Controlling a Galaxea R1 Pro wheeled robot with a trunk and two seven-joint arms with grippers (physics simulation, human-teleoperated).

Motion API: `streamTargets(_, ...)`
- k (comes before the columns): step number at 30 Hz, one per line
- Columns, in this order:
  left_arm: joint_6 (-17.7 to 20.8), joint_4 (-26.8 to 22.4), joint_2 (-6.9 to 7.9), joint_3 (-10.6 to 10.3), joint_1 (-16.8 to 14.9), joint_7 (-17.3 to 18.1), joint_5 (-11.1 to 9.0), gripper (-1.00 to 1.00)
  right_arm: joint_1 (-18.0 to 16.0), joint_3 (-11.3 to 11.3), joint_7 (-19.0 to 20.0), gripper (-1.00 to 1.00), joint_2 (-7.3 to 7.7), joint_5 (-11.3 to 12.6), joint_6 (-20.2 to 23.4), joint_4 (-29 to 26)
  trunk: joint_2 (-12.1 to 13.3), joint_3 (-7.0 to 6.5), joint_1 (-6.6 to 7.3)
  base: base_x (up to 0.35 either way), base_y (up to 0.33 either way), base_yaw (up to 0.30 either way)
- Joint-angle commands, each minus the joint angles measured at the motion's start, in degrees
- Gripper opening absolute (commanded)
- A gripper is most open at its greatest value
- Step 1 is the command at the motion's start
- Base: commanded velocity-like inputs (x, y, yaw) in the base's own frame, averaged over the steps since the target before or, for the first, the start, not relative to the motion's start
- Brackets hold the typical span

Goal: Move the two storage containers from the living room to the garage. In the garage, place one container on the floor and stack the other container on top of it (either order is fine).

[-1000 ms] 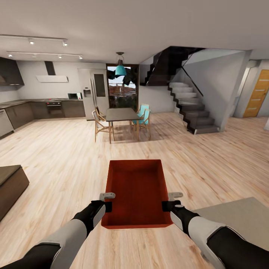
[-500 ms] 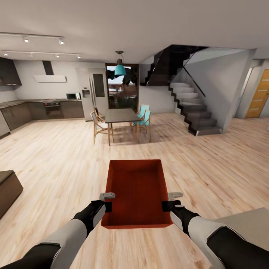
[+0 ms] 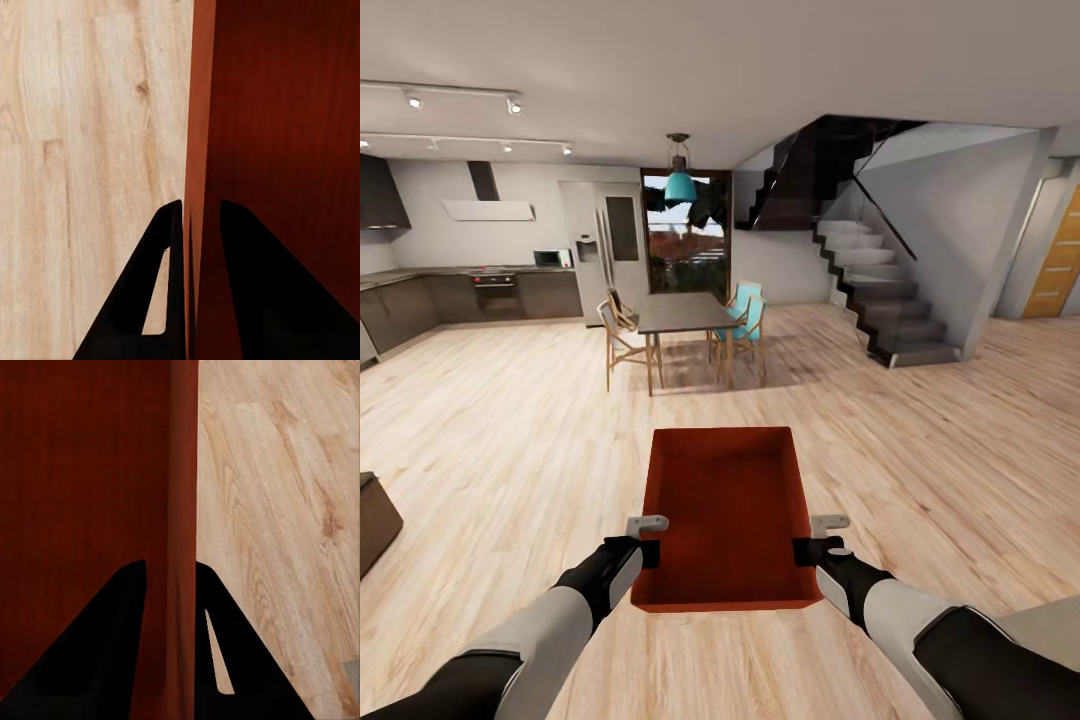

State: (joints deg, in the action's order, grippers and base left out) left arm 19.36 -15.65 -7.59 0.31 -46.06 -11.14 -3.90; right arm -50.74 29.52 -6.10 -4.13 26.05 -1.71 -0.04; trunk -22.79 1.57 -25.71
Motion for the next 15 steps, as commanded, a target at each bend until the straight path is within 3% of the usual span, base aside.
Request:
streamTargets(1,0.51,-0.17,0.04,0.30,-0.06,-0.99,1.35,-1.00,-0.08,0.01,-0.32,-1.00,0.43,0.82,-0.31,0.13,-0.13,0.13,-0.07,0.322,0.000,0.000)
streamTargets(15,0.51,-0.17,0.04,0.30,-0.06,-0.99,1.35,-1.00,-0.07,0.01,-0.32,-1.00,0.43,0.84,-0.31,0.13,-0.13,0.13,-0.07,0.322,0.000,0.000)
